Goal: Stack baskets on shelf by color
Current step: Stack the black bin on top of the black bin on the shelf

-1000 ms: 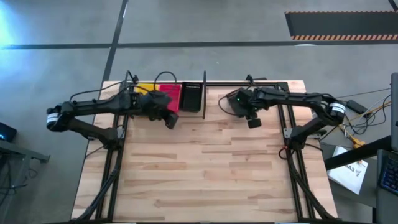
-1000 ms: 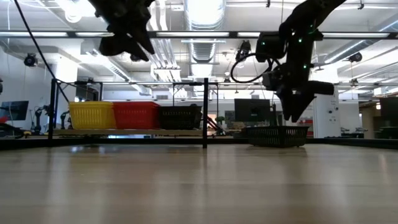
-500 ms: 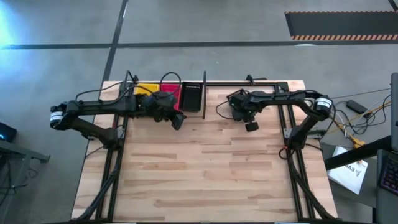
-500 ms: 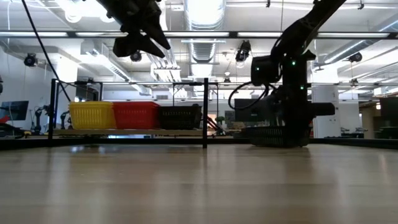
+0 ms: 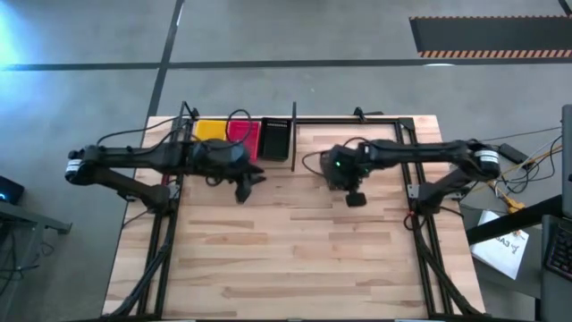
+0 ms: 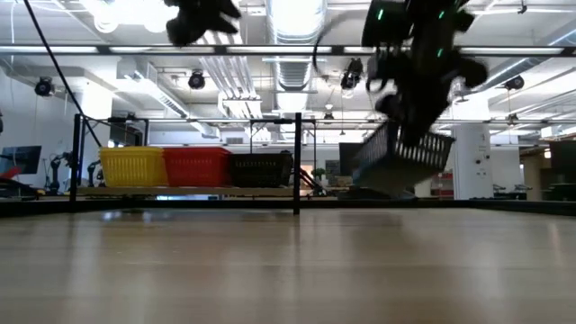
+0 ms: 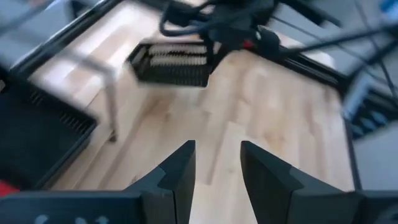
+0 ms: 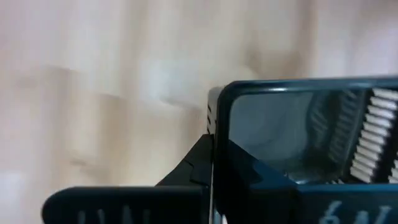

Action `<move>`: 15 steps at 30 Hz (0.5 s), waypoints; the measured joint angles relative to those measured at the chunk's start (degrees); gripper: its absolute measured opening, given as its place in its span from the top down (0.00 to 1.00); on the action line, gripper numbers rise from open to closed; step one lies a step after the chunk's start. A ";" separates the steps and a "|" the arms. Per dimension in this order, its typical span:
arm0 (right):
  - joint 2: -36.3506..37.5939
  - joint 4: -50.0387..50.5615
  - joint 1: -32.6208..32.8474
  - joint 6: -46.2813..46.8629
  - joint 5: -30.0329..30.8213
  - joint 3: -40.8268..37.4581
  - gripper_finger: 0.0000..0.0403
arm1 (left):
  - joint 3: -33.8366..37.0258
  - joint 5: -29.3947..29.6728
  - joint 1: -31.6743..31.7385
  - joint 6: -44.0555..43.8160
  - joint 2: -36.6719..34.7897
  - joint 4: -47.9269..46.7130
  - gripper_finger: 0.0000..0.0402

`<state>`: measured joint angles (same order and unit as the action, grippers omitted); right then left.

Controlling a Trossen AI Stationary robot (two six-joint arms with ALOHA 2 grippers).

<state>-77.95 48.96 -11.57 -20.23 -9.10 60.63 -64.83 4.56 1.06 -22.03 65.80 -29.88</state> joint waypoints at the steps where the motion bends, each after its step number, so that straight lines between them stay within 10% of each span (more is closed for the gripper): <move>1: 1.29 0.03 1.86 -0.28 -1.55 0.18 0.98 | -0.55 -0.03 -1.47 2.40 -0.05 -0.05 0.72; 15: 9.59 -1.63 28.01 0.24 -4.41 2.00 0.98 | -8.19 -1.06 -18.12 9.40 12.42 8.19 0.65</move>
<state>-68.36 47.33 16.44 -19.99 -13.50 62.63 -73.02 3.49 -17.06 -12.64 78.23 -21.68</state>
